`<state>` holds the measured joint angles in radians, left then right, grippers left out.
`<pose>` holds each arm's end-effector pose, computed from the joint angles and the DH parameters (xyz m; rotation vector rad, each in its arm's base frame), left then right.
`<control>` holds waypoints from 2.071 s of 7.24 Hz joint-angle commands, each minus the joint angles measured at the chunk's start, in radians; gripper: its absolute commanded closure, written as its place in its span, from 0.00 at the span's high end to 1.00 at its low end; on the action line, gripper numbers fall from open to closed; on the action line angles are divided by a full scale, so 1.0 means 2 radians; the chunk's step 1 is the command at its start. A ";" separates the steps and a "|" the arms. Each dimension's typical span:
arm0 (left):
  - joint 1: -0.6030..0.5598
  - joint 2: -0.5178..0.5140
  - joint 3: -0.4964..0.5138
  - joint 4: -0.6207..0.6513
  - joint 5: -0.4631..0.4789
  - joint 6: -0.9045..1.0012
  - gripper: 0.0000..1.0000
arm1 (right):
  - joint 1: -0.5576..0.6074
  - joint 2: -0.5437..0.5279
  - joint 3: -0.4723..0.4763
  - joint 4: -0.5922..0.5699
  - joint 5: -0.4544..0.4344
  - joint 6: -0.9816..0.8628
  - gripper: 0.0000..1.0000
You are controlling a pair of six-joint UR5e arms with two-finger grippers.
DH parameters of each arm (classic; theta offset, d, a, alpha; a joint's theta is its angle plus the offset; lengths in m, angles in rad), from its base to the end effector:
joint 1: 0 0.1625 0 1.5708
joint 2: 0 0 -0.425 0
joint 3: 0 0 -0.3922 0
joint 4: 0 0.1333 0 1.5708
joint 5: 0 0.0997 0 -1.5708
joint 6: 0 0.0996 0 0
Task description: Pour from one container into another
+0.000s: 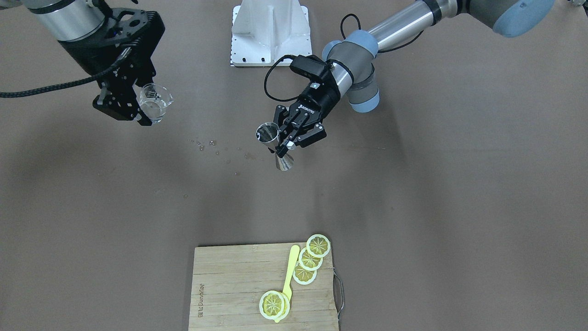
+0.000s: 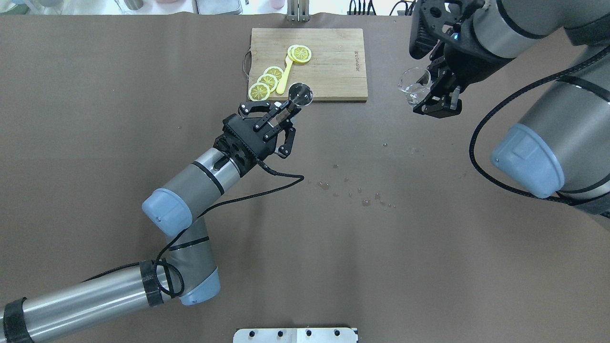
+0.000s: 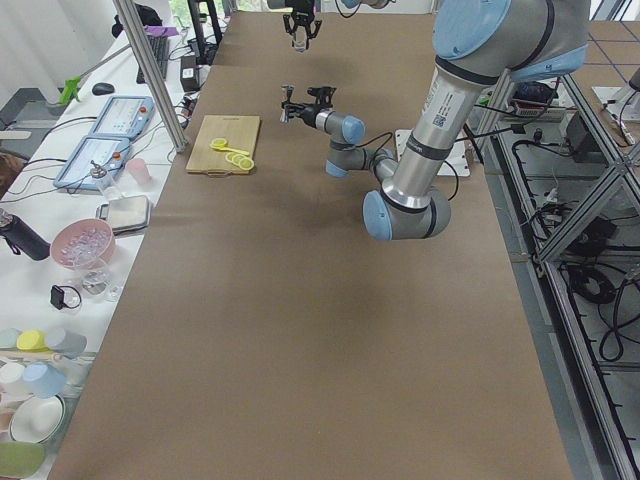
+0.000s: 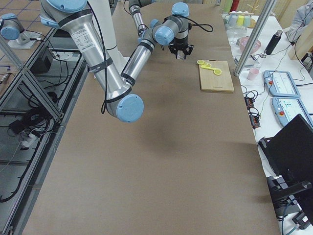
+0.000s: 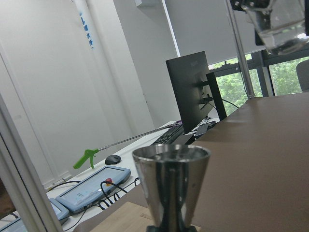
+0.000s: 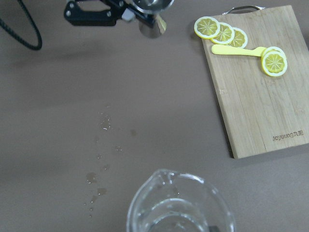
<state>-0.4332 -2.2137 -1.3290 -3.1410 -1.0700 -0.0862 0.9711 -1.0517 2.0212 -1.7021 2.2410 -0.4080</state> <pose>0.5207 -0.4404 0.2236 1.7388 0.8272 0.2112 -0.2556 -0.5005 0.1862 0.7909 -0.7507 -1.1931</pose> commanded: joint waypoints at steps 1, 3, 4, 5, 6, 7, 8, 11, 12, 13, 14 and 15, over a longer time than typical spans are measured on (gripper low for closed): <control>-0.022 0.008 -0.004 0.007 0.000 -0.002 0.00 | 0.037 -0.031 -0.066 0.126 0.051 0.000 0.00; -0.056 0.015 -0.007 0.012 0.000 -0.008 0.00 | 0.048 -0.042 -0.143 0.260 0.072 0.010 0.00; -0.066 0.021 -0.007 0.014 0.001 -0.014 0.00 | 0.049 -0.043 -0.177 0.326 0.073 0.043 0.00; -0.078 0.034 -0.007 0.018 0.006 -0.052 0.00 | 0.048 -0.042 -0.213 0.402 0.073 0.095 0.00; -0.076 0.038 -0.007 0.019 0.037 -0.069 0.00 | 0.048 -0.042 -0.246 0.475 0.073 0.151 0.00; -0.080 0.038 -0.007 0.021 0.038 -0.071 0.00 | 0.048 -0.043 -0.273 0.531 0.082 0.208 0.00; -0.079 0.038 -0.006 0.029 0.040 -0.073 0.00 | 0.048 -0.043 -0.290 0.575 0.090 0.275 0.00; -0.081 0.042 -0.013 0.043 0.072 -0.115 0.00 | 0.048 -0.068 -0.316 0.634 0.107 0.337 0.00; -0.078 0.039 -0.014 0.077 0.116 -0.116 0.00 | 0.048 -0.073 -0.389 0.740 0.107 0.338 0.00; -0.079 0.037 -0.017 0.098 0.138 -0.125 0.00 | 0.048 -0.073 -0.447 0.814 0.106 0.339 0.00; -0.080 0.038 -0.024 0.120 0.142 -0.172 0.00 | 0.049 -0.083 -0.459 0.842 0.108 0.337 0.00; -0.082 0.043 -0.049 0.154 0.142 -0.201 0.00 | 0.048 -0.093 -0.462 0.863 0.107 0.325 0.00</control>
<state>-0.5935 -2.1345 -1.3854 -2.9034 -0.7969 -0.4143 1.0683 -1.2160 1.1272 -0.0499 2.4557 0.2601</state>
